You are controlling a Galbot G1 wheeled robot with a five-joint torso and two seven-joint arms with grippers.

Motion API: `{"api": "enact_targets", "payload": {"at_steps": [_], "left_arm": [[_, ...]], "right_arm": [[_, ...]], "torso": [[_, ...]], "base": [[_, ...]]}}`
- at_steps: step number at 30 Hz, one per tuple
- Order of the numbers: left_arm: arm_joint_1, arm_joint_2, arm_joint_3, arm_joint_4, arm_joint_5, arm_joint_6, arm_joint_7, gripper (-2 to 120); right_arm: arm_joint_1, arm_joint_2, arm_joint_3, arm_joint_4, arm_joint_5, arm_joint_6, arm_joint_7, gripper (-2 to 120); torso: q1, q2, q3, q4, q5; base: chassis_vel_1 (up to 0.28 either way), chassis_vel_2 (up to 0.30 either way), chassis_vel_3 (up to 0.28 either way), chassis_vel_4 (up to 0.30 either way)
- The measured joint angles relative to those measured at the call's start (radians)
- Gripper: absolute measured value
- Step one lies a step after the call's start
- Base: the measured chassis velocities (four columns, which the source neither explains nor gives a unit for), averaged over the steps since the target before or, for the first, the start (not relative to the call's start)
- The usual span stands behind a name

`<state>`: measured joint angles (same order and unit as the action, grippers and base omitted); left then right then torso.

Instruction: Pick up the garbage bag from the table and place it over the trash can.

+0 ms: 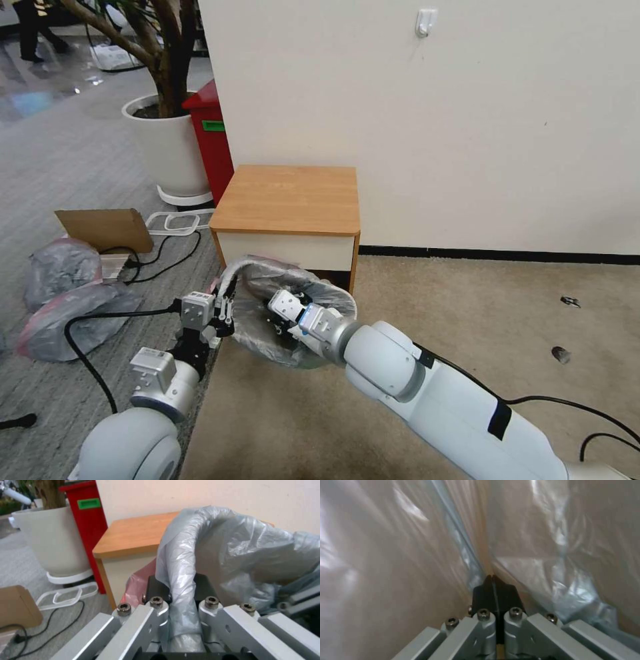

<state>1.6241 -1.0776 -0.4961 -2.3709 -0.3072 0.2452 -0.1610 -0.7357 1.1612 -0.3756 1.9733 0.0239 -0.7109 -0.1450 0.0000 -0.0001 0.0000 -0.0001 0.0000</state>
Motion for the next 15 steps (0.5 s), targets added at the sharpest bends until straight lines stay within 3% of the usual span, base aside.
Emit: {"api": "enact_targets", "payload": {"at_steps": [15], "left_arm": [[0.023,-0.020,0.003,-0.035,0.037,-0.016,0.025,7]], "right_arm": [[0.008,0.023,-0.027,-0.078,-0.054,0.001,0.054,0]], "torso": [[0.000,0.000,0.000,0.0000,0.0001]], "base": [[0.000,0.000,0.000,0.000]]}}
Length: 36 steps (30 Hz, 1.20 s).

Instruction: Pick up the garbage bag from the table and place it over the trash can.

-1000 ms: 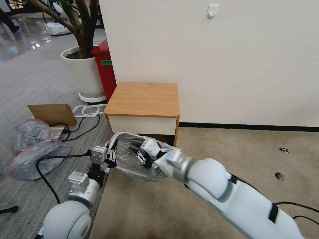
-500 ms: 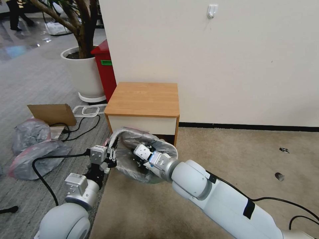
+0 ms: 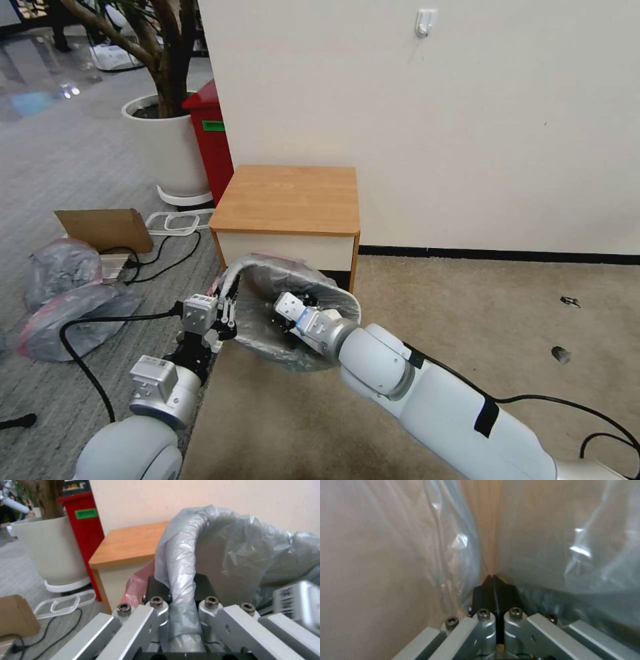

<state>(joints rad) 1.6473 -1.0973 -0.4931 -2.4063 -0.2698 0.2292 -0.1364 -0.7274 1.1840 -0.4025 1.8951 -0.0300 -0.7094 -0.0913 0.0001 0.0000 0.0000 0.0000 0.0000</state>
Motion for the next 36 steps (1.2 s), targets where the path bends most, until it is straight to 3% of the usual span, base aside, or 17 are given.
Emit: {"api": "enact_targets", "payload": {"at_steps": [20,36], "left_arm": [[0.023,-0.038,0.017,-0.020,0.005,-0.009,0.027,7],[-0.047,-0.092,0.033,0.155,-0.321,0.035,-0.089,7]], "right_arm": [[0.015,0.020,-0.010,-0.056,-0.050,0.000,0.020,0],[0.051,-0.118,-0.024,0.057,0.142,0.003,-0.046,0]], "torso": [[0.000,0.000,0.000,0.0000,0.0000],[0.000,0.000,0.000,0.0000,0.0001]], "base": [[0.000,0.000,0.000,0.000],[0.000,0.000,0.000,0.000]]}}
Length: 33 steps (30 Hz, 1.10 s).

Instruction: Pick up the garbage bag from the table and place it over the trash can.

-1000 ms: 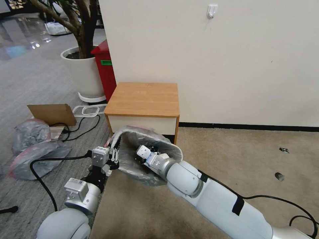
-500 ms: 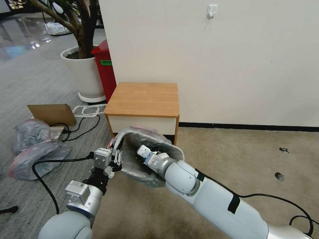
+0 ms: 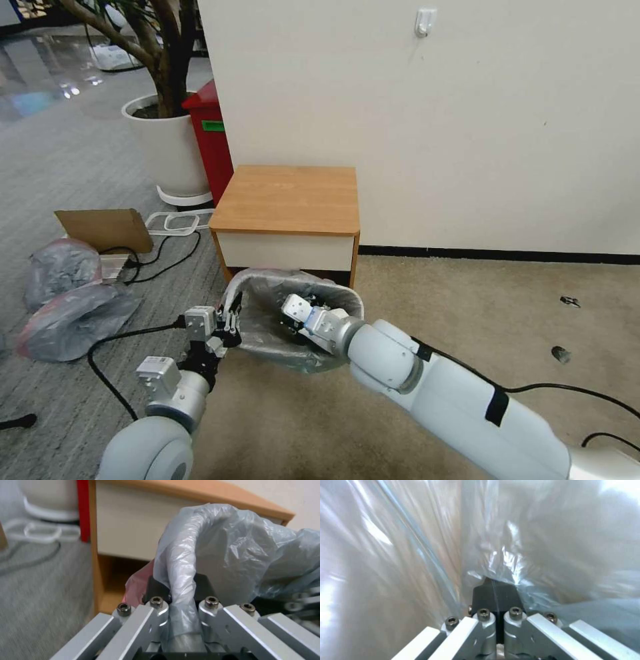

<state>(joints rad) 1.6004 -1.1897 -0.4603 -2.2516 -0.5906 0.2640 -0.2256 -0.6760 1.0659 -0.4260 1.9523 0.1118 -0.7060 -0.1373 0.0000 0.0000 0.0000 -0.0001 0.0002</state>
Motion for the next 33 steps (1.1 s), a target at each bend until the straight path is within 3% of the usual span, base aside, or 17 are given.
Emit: {"api": "enact_targets", "payload": {"at_steps": [8,10,14,15,17,18,21,22,25,27,28,31,33], "left_arm": [[-0.030,-0.017,0.003,0.060,-0.172,0.046,-0.083,7],[-0.031,-0.026,0.000,0.089,-0.221,0.065,-0.102,7],[-0.023,-0.036,0.000,0.112,-0.240,0.075,-0.109,7],[-0.012,-0.041,0.002,0.123,-0.241,0.078,-0.109,7],[-0.008,-0.042,0.003,0.125,-0.241,0.078,-0.109,7],[0.009,-0.048,0.009,0.133,-0.233,0.079,-0.109,7],[0.037,-0.058,0.021,0.135,-0.197,0.075,-0.095,7],[0.037,-0.058,0.021,0.135,-0.197,0.075,-0.095,7],[0.075,-0.068,0.042,0.135,-0.145,0.059,-0.077,7],[0.078,-0.069,0.044,0.135,-0.140,0.058,-0.075,7],[0.088,-0.073,0.052,0.140,-0.126,0.052,-0.070,7],[0.090,-0.074,0.057,0.144,-0.120,0.051,-0.069,7],[0.091,-0.076,0.068,0.157,-0.102,0.047,-0.067,7]], "right_arm": [[-0.035,-0.065,0.059,0.116,0.141,0.002,-0.008,0],[-0.132,-0.087,0.163,0.190,0.194,0.058,-0.004,0],[-0.266,-0.095,0.268,0.228,0.212,0.178,0.035,0],[-0.371,-0.088,0.340,0.247,0.211,0.261,0.084,0],[-0.410,-0.081,0.363,0.254,0.209,0.286,0.107,0],[-0.532,-0.044,0.446,0.276,0.183,0.331,0.159,2],[-0.724,0.056,0.572,0.293,0.071,0.416,0.175,14],[-0.724,0.056,0.572,0.293,0.071,0.416,0.175,14],[-0.915,0.182,0.689,0.293,-0.069,0.561,0.176,28],[-0.929,0.190,0.697,0.293,-0.077,0.574,0.176,30],[-0.983,0.210,0.718,0.293,-0.097,0.621,0.186,39],[-1.000,0.205,0.717,0.292,-0.099,0.640,0.205,43],[-1.020,0.195,0.709,0.284,-0.099,0.665,0.243,57]], "torso": [[0.000,0.000,0.000,0.0000,-0.0001],[0.000,0.000,0.000,0.0001,-0.0002],[0.000,0.000,0.000,0.0000,-0.0001],[0.000,0.000,0.000,-0.0001,-0.0001],[0.000,0.000,0.000,-0.0001,0.0000],[0.000,0.000,0.000,0.0000,0.0001],[0.000,0.000,0.000,0.0000,0.0000],[0.000,0.000,0.000,0.0000,0.0000],[0.000,0.000,0.000,-0.0003,-0.0001],[0.000,0.000,0.000,-0.0003,-0.0002],[0.000,0.000,0.000,-0.0001,-0.0002],[0.000,0.000,0.000,-0.0001,-0.0001],[0.000,0.000,0.000,0.0001,-0.0002]], "base": [[0.000,0.000,0.000,0.000],[0.000,0.000,0.000,0.000],[0.000,0.000,0.000,0.000],[0.000,0.000,0.000,0.000],[0.000,0.000,0.000,0.000],[0.000,0.000,0.000,0.000],[0.000,0.000,0.000,0.000],[0.000,0.000,0.000,0.000],[0.000,0.000,0.000,0.000],[0.000,0.000,0.000,0.000],[0.000,0.000,0.000,0.000],[0.000,0.000,0.000,0.000],[0.000,0.000,0.000,0.000]]}}
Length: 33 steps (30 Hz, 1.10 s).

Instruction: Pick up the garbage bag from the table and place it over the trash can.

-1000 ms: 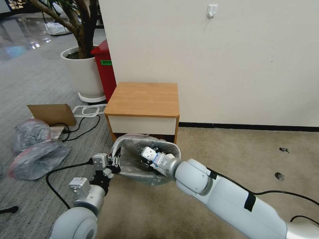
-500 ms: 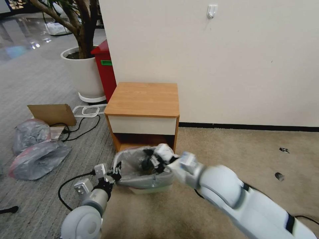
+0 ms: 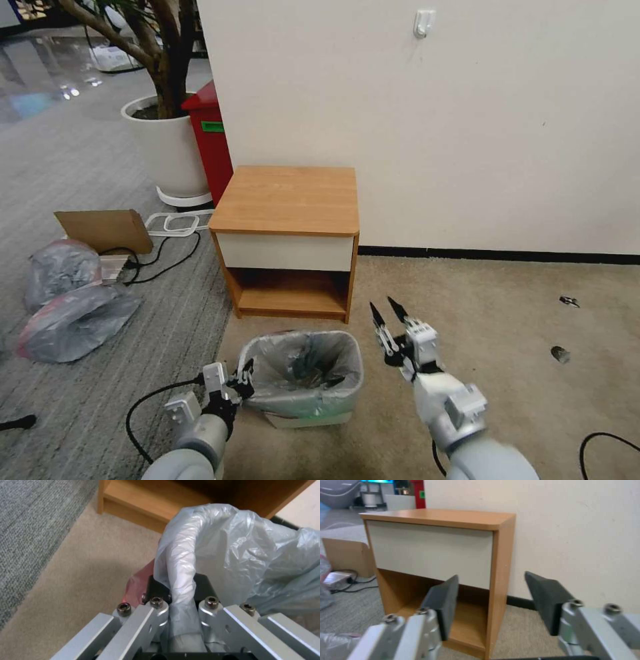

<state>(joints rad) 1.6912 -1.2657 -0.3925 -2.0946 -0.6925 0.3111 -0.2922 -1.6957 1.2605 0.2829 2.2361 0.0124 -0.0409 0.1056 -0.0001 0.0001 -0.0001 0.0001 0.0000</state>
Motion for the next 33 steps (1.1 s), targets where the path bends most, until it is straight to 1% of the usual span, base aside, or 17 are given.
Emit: {"api": "enact_targets", "payload": {"at_steps": [1,3,5,6,10,11,12,14,17,19,20,21,24,26,28,30,33], "left_arm": [[0.000,0.000,0.000,0.000,0.000,0.000,0.000,7],[-0.002,-0.002,0.016,0.020,0.036,-0.016,0.002,7],[-0.002,-0.004,0.031,0.031,0.064,-0.034,0.004,7],[-0.002,-0.004,0.031,0.031,0.064,-0.034,0.004,7],[-0.001,-0.009,0.044,0.036,0.080,-0.040,0.004,27],[-0.001,-0.009,0.044,0.036,0.080,-0.040,0.004,27],[0.001,-0.008,0.043,0.032,0.080,-0.040,0.004,34],[0.003,-0.006,0.041,0.026,0.080,-0.038,0.003,38],[0.014,0.003,0.036,-0.010,0.079,-0.031,0.002,53],[0.015,0.005,0.034,-0.019,0.079,-0.031,0.002,56],[0.017,0.007,0.032,-0.034,0.080,-0.030,0.002,63],[0.017,0.007,0.032,-0.034,0.080,-0.030,0.002,63],[0.017,0.013,0.026,-0.069,0.081,-0.029,0.002,78],[0.017,0.016,0.022,-0.080,0.080,-0.028,0.002,81],[0.023,0.024,0.008,-0.121,0.079,-0.028,0.002,93],[0.027,0.027,-0.004,-0.141,0.083,-0.031,0.005,95],[0.049,0.040,-0.053,-0.164,0.186,-0.109,0.068,99]], "right_arm": [[0.000,0.000,0.000,0.000,0.000,0.000,0.000,57],[-0.008,0.011,-0.005,-0.009,-0.001,0.011,0.021,68],[-0.007,0.021,-0.007,-0.019,0.000,0.016,0.031,75],[-0.007,0.021,-0.007,-0.019,0.000,0.016,0.031,75],[0.006,0.024,-0.011,-0.034,0.001,0.021,0.038,94],[0.006,0.024,-0.011,-0.034,0.001,0.021,0.038,94],[0.013,0.022,-0.011,-0.036,0.002,0.021,0.038,99],[0.016,0.022,-0.011,-0.036,0.003,0.020,0.038,100],[0.020,0.023,-0.013,-0.037,0.005,0.019,0.040,100],[0.019,0.024,-0.014,-0.038,0.005,0.019,0.041,100],[0.018,0.024,-0.015,-0.039,0.006,0.019,0.041,100],[0.018,0.024,-0.015,-0.039,0.006,0.019,0.041,100],[0.013,0.025,-0.015,-0.040,0.007,0.022,0.049,100],[0.010,0.025,-0.015,-0.040,0.008,0.024,0.053,100],[-0.005,0.025,-0.009,-0.040,0.018,0.035,0.061,100],[-0.017,0.026,-0.004,-0.042,0.028,0.043,0.063,100],[-0.056,0.039,0.016,-0.056,0.046,0.082,0.067,100]], "torso": [[0.000,0.000,0.000,0.0000,0.0000],[0.000,0.000,0.000,0.0000,0.0000],[0.000,0.000,0.000,0.0001,0.0007],[0.000,0.000,0.000,0.0001,0.0007],[0.000,0.000,0.000,0.0001,0.0005],[0.000,0.000,0.000,0.0001,0.0005],[0.000,0.000,0.000,0.0001,0.0001],[0.000,0.000,0.000,0.0000,-0.0003],[0.000,0.000,0.000,-0.0001,-0.0006],[0.000,0.000,0.000,-0.0002,-0.0004],[0.000,0.000,0.000,-0.0001,-0.0004],[0.000,0.000,0.000,-0.0001,-0.0004],[0.000,0.000,0.000,-0.0001,-0.0002],[0.000,0.000,0.000,-0.0001,-0.0002],[0.000,0.000,0.000,-0.0001,-0.0001],[0.000,0.000,0.000,-0.0001,-0.0002],[0.000,0.000,0.000,-0.0002,0.0000]], "base": [[0.000,0.000,0.000,0.000],[0.000,0.000,0.000,0.000],[0.000,0.000,0.000,0.000],[0.000,0.000,0.000,0.000],[0.000,0.000,0.000,0.000],[0.000,0.000,0.000,0.000],[0.000,0.000,0.000,0.000],[0.000,0.000,0.000,0.000],[0.000,0.000,0.000,0.000],[0.000,0.000,0.000,0.000],[0.000,0.000,0.000,0.000],[0.000,0.000,0.000,0.000],[0.000,0.000,0.000,0.000],[0.000,0.000,0.000,0.000],[0.000,0.000,0.000,0.000],[0.000,0.000,0.000,0.000],[0.000,0.000,0.000,0.000]]}}
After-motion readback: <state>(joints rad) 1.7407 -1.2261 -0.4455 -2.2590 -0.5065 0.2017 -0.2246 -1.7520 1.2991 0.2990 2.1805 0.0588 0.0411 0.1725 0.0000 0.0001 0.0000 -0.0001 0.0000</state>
